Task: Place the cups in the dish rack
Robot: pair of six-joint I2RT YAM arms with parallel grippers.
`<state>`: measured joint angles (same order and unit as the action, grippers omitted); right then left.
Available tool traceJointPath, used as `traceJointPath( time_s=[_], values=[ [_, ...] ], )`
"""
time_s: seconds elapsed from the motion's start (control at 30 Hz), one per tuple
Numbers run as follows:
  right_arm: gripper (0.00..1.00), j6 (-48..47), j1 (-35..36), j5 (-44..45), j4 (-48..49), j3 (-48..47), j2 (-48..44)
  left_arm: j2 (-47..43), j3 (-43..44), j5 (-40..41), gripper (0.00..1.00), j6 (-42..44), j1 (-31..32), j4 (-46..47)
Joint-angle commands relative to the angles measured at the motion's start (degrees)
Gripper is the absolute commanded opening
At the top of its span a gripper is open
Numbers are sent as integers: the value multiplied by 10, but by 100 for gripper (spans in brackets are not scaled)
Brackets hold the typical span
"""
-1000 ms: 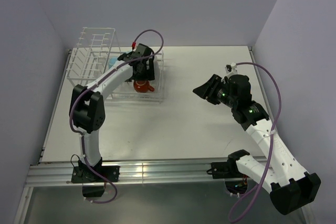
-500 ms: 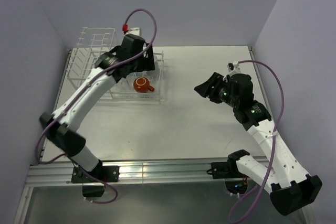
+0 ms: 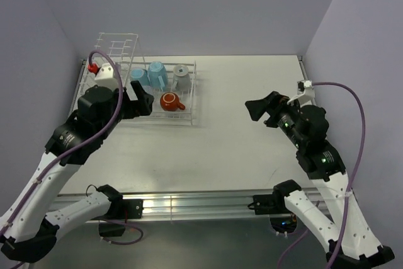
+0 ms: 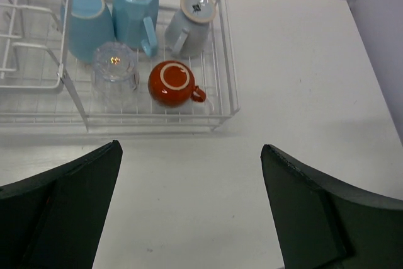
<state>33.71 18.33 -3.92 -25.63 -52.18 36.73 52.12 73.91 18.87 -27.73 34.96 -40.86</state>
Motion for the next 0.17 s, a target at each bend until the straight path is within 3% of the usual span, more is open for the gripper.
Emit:
traceJointPath(
  time_s=[0.0, 0.13],
  values=[
    [100, -32, -3, 37, -2, -6, -32, -33, -33, -47, 99, 23, 0, 60],
    [100, -36, -4, 66, -10, -3, -47, -48, -57, -67, 99, 30, -1, 76]
  ],
)
